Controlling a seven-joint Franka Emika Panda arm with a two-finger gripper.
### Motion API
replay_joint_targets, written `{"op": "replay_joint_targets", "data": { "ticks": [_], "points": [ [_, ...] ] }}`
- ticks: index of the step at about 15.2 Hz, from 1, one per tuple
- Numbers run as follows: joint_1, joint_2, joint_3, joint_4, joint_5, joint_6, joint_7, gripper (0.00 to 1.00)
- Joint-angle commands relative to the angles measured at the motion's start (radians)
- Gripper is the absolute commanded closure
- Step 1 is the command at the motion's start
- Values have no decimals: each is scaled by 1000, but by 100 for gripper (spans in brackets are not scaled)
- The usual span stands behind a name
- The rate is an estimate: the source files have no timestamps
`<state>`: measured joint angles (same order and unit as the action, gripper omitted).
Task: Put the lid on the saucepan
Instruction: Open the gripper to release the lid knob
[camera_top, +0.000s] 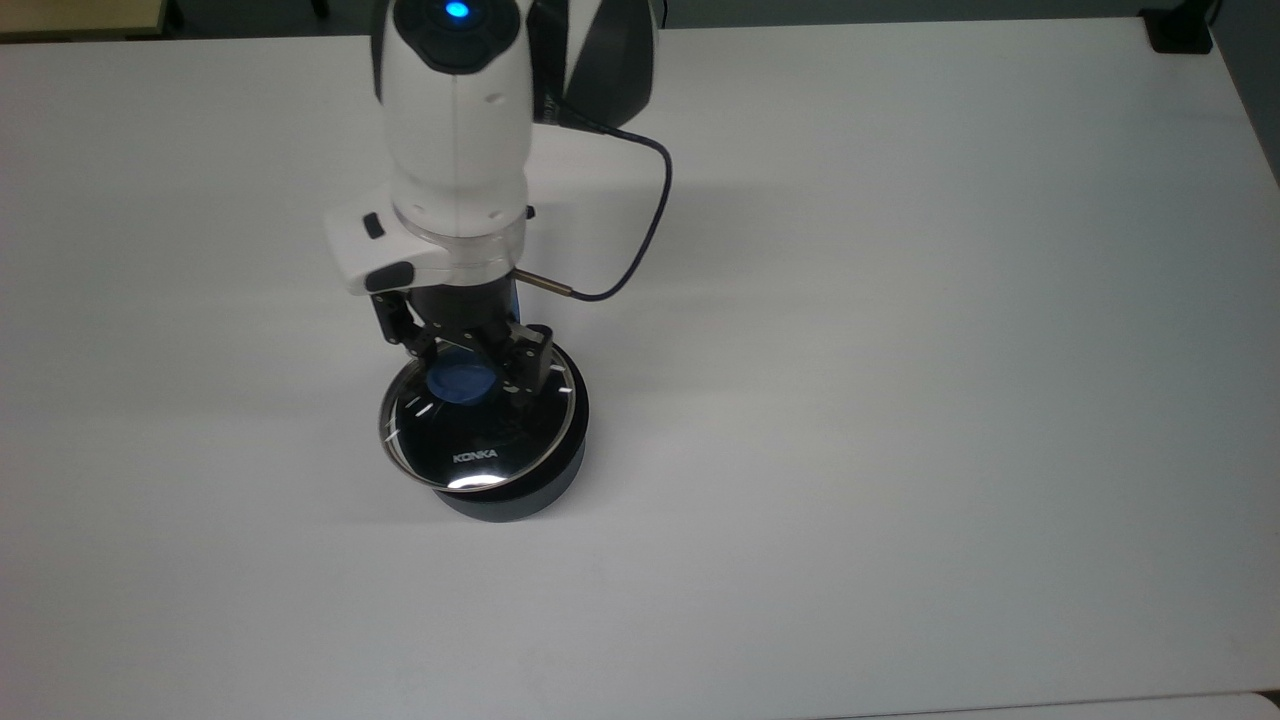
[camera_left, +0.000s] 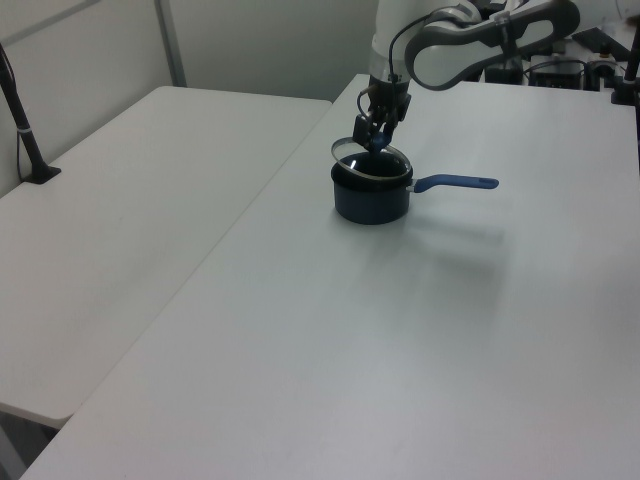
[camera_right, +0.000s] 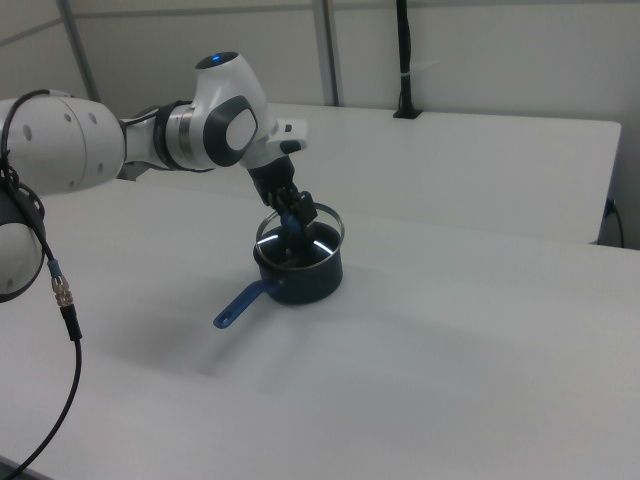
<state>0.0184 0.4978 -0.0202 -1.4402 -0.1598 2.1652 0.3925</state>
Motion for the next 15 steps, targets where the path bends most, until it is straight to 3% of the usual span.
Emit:
{"op": "replay_joint_targets", "data": {
  "ticks": [1,2,5,10,15],
  "points": [
    [28,-9,-6,-23,-24,-5,-1,57],
    [32,-9,-4,-28,-29,-5,0,49],
    [32,-12,-4,-28,-29,-7,0,0],
    [21,-68,-3,-23,-14,-94,2,0],
    [-21,-267,-1,-46,14,-328,-18,0]
  ]
}}
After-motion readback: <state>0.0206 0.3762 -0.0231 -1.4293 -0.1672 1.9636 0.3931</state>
